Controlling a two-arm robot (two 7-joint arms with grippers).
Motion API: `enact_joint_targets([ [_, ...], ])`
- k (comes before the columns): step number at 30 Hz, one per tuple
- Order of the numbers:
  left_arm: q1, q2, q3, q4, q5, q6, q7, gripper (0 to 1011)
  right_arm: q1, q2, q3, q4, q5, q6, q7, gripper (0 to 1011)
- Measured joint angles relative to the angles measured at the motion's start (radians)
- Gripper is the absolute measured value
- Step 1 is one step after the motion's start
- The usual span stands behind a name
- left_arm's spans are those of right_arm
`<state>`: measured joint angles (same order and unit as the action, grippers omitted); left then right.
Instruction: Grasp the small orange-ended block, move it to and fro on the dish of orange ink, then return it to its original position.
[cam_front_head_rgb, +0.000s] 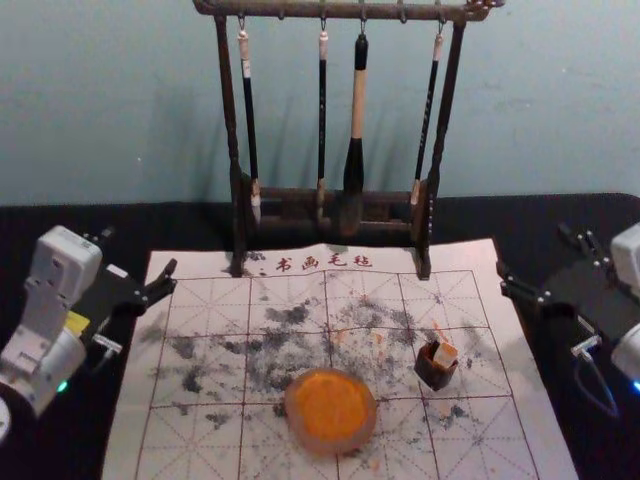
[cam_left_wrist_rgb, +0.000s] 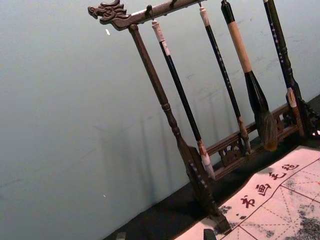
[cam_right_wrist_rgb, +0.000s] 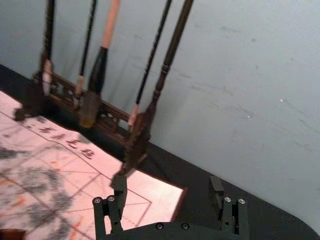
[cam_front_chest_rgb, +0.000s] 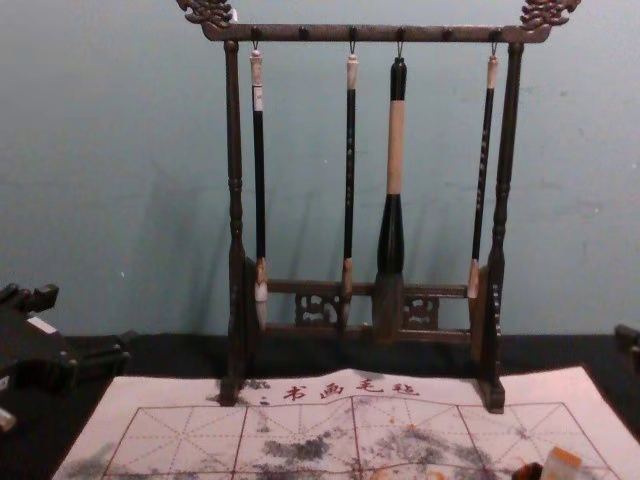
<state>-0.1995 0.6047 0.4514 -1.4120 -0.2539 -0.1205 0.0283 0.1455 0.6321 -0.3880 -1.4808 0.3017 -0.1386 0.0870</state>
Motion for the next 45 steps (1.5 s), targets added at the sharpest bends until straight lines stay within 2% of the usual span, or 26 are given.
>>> enact_joint_targets([
  [6, 0.000, 0.000, 0.000, 0.000, 0.000, 0.000, 0.000, 1001, -0.066, 0.035, 0.027, -0.064, 0.052, -0.043, 0.084, 1000],
  [10, 0.000, 0.000, 0.000, 0.000, 0.000, 0.000, 0.000, 1001, -0.104, 0.055, 0.032, -0.092, 0.086, -0.078, 0.167, 1000],
  [16, 0.000, 0.000, 0.000, 0.000, 0.000, 0.000, 0.000, 1001, -0.129, 0.066, 0.021, -0.112, 0.094, -0.090, 0.236, 1000],
  [22, 0.000, 0.000, 0.000, 0.000, 0.000, 0.000, 0.000, 1001, -0.139, 0.060, 0.005, -0.116, 0.089, -0.085, 0.284, 1000],
  [27, 0.000, 0.000, 0.000, 0.000, 0.000, 0.000, 0.000, 1001, -0.137, 0.048, -0.005, -0.104, 0.081, -0.068, 0.309, 1000],
  [33, 0.000, 0.000, 0.000, 0.000, 0.000, 0.000, 0.000, 1001, -0.121, 0.032, -0.016, -0.083, 0.079, -0.013, 0.343, 1000],
  [36, 0.000, 0.000, 0.000, 0.000, 0.000, 0.000, 0.000, 1001, -0.108, 0.018, -0.016, -0.065, 0.091, 0.026, 0.364, 1002],
  [45, 0.000, 0.000, 0.000, 0.000, 0.000, 0.000, 0.000, 1001, -0.083, -0.017, -0.003, -0.031, 0.118, 0.080, 0.396, 1000],
])
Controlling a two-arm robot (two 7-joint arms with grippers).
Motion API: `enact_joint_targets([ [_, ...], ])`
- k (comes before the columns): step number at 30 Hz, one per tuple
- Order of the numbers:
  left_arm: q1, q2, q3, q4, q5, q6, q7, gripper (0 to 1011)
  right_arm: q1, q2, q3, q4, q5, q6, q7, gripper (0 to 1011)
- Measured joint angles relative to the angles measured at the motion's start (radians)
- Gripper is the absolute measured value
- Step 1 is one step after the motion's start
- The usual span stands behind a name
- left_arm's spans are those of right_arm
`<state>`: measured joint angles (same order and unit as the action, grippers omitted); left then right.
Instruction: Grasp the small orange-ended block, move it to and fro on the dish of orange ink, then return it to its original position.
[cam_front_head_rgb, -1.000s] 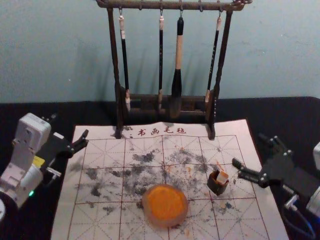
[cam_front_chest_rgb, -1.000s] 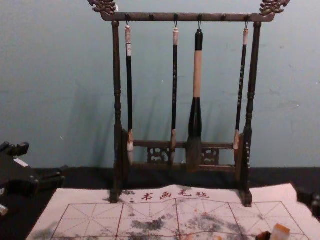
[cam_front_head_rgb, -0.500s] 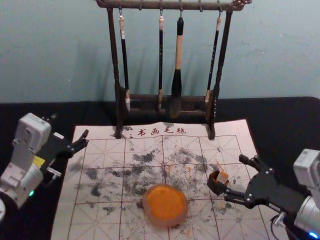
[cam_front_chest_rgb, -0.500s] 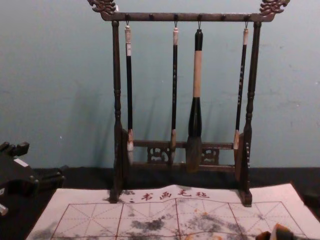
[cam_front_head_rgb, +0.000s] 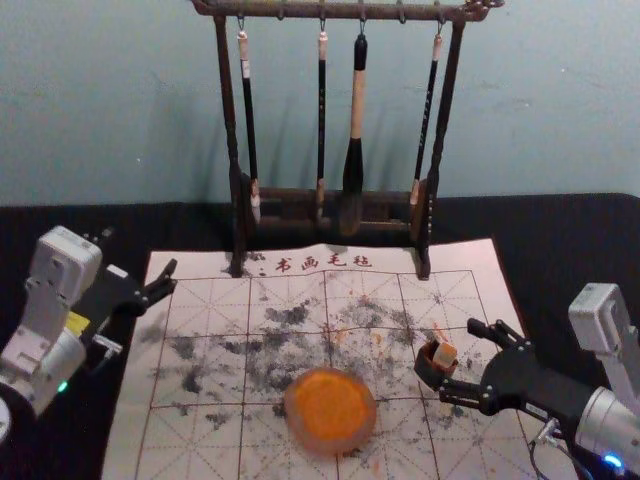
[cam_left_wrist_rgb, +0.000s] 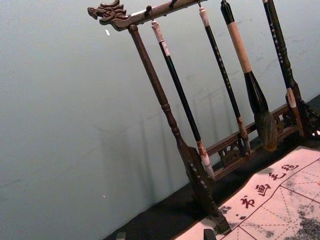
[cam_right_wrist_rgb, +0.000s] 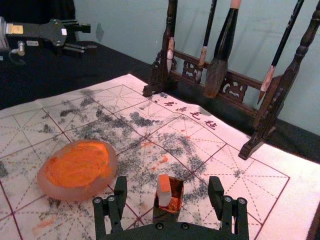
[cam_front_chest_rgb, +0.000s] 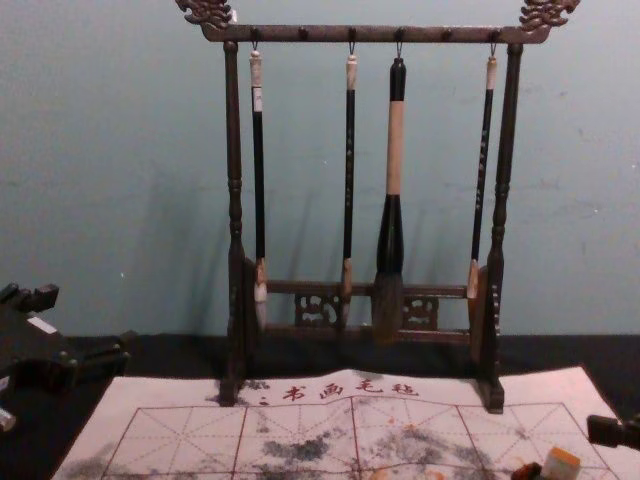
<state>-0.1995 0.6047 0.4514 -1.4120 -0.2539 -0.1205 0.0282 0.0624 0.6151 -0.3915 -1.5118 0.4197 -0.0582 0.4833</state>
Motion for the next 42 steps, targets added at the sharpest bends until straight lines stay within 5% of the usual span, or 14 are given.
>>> enact_joint_targets([
  [14, 0.000, 0.000, 0.000, 0.000, 0.000, 0.000, 0.000, 1001, 0.021, -0.034, 0.017, 0.023, 0.035, 0.078, 0.040, 1000],
  [42, 0.000, 0.000, 0.000, 0.000, 0.000, 0.000, 0.000, 1001, 0.020, -0.034, 0.020, 0.025, 0.037, 0.087, 0.046, 959],
])
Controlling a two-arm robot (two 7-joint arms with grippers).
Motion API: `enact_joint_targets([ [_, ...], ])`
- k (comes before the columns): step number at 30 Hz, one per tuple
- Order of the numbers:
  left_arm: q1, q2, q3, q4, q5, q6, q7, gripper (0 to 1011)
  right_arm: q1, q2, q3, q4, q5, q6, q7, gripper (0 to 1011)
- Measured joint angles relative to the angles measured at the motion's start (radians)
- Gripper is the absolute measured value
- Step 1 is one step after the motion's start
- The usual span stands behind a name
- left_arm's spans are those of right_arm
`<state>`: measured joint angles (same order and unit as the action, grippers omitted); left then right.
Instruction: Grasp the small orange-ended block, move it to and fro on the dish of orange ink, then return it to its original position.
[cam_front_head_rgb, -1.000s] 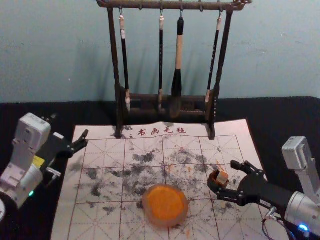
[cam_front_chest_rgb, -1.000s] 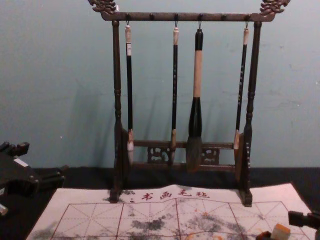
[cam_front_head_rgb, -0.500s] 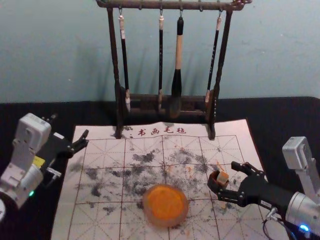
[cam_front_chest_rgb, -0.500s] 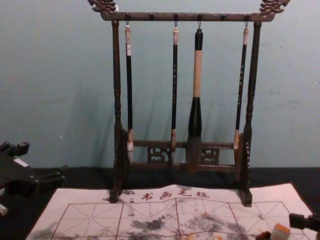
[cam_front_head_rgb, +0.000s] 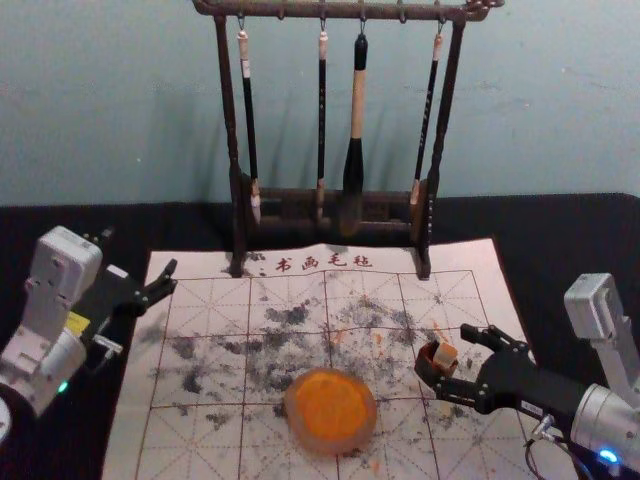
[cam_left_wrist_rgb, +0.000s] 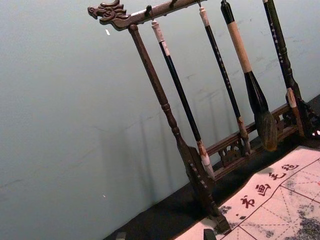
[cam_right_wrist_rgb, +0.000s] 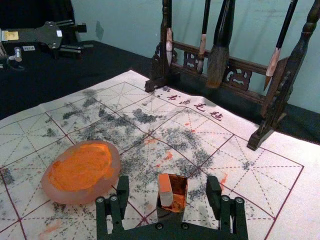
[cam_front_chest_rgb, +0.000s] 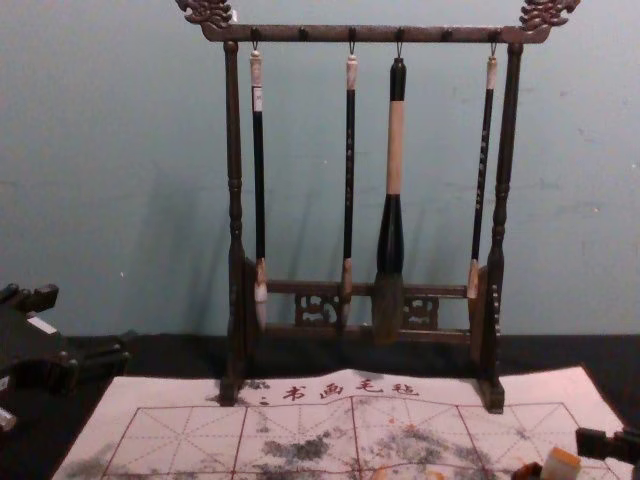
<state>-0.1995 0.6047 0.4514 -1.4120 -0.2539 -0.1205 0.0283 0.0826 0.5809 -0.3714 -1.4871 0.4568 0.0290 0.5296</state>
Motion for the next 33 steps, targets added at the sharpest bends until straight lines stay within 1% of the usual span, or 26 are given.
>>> enact_joint_targets([
  [2, 0.000, 0.000, 0.000, 0.000, 0.000, 0.000, 0.000, 1001, 0.000, 0.000, 0.000, 0.000, 0.000, 0.000, 0.000, 924],
  [3, 0.000, 0.000, 0.000, 0.000, 0.000, 0.000, 0.000, 1001, 0.000, 0.000, 0.000, 0.000, 0.000, 0.000, 0.000, 882],
  [7, 0.000, 0.000, 0.000, 0.000, 0.000, 0.000, 0.000, 1001, 0.000, 0.000, -0.001, 0.000, 0.000, 0.000, 0.000, 811],
  [8, 0.000, 0.000, 0.000, 0.000, 0.000, 0.000, 0.000, 1001, 0.000, 0.000, -0.001, 0.000, 0.000, 0.000, 0.000, 760],
  [11, 0.000, 0.000, 0.000, 0.000, 0.000, 0.000, 0.000, 1001, 0.000, 0.000, -0.001, 0.000, -0.001, -0.001, 0.000, 679],
  [13, 0.000, 0.000, 0.000, 0.000, 0.000, 0.000, 0.000, 1001, 0.000, 0.000, -0.001, 0.000, -0.001, -0.001, 0.000, 578],
  [16, 0.000, 0.000, 0.000, 0.000, 0.000, 0.000, 0.000, 1001, 0.000, 0.000, -0.001, 0.000, -0.001, -0.001, -0.001, 517],
  [17, 0.000, 0.000, 0.000, 0.000, 0.000, 0.000, 0.000, 1001, 0.000, 0.000, -0.001, 0.000, -0.001, -0.001, -0.001, 457],
  [19, 0.000, 0.000, 0.000, 0.000, 0.000, 0.000, 0.000, 1002, 0.000, 0.000, -0.001, 0.000, -0.001, -0.001, -0.001, 417],
  [21, 0.000, 0.000, 0.000, 0.000, 0.000, 0.000, 0.000, 1001, 0.000, 0.000, -0.001, 0.000, -0.001, -0.001, -0.001, 336],
  [23, 0.000, 0.000, 0.000, 0.000, 0.000, 0.000, 0.000, 1001, 0.000, 0.000, -0.001, 0.000, -0.001, -0.001, -0.001, 303],
  [25, 0.000, 0.000, 0.000, 0.000, 0.000, 0.000, 0.000, 1001, 0.000, 0.000, -0.001, 0.000, -0.001, -0.001, -0.001, 217],
  [26, 0.000, 0.000, 0.000, 0.000, 0.000, 0.000, 0.000, 1001, 0.000, 0.000, -0.001, 0.000, -0.001, -0.001, -0.001, 197],
  [27, 0.000, 0.000, 0.000, 0.000, 0.000, 0.000, 0.000, 1001, 0.000, 0.000, -0.001, 0.000, -0.001, -0.001, -0.001, 138],
  [30, 0.000, 0.000, 0.000, 0.000, 0.000, 0.000, 0.000, 1001, 0.000, 0.000, -0.001, 0.000, -0.001, -0.002, -0.001, 92],
  [33, 0.000, 0.000, 0.000, 0.000, 0.000, 0.000, 0.000, 1001, 0.000, 0.000, -0.001, 0.000, -0.001, -0.001, -0.001, 92],
])
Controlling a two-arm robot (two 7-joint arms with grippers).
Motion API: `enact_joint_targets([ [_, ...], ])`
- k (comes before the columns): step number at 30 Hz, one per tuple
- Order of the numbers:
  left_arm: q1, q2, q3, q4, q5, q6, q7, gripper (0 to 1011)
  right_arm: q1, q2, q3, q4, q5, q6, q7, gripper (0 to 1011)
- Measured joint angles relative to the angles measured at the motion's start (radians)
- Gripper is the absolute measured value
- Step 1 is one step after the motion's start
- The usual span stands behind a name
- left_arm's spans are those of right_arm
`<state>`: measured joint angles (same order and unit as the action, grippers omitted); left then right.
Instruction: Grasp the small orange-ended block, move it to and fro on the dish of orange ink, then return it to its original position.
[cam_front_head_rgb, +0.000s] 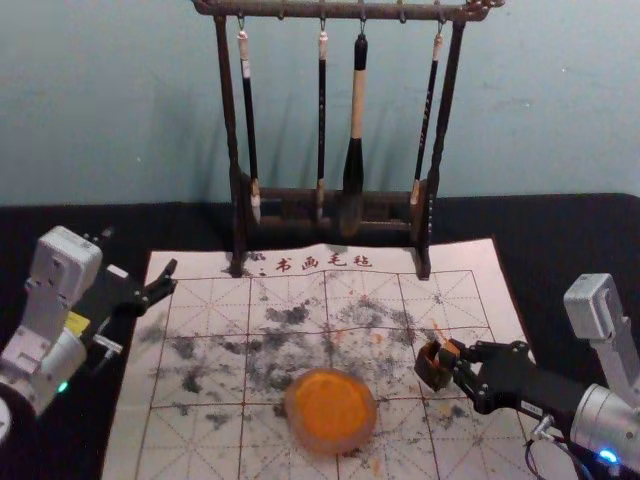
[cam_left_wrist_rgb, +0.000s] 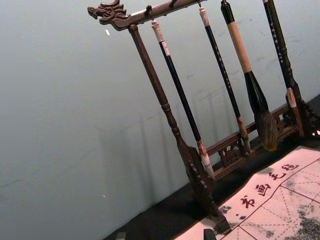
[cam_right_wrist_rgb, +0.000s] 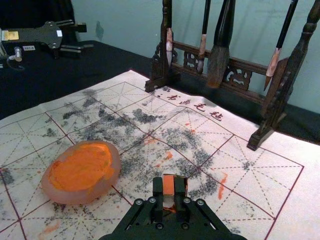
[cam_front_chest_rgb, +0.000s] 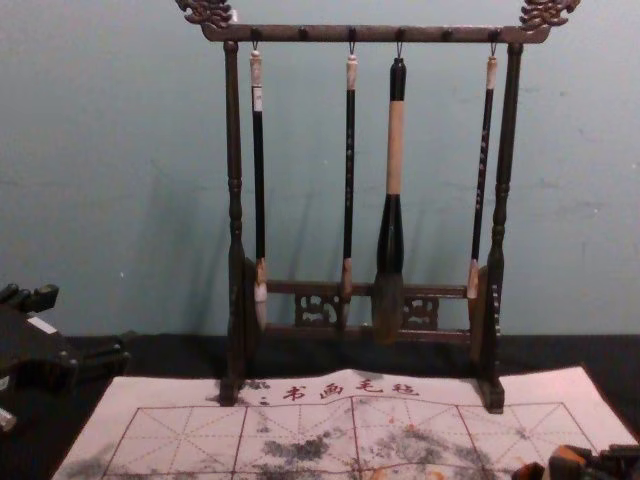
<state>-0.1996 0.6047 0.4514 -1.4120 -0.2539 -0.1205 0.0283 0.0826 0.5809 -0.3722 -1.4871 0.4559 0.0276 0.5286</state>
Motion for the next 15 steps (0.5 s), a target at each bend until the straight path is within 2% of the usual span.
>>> enact_joint_targets([
  [15, 0.000, 0.000, 0.000, 0.000, 0.000, 0.000, 0.000, 1001, 0.000, 0.000, 0.000, 0.000, 0.000, 0.000, 0.000, 92],
])
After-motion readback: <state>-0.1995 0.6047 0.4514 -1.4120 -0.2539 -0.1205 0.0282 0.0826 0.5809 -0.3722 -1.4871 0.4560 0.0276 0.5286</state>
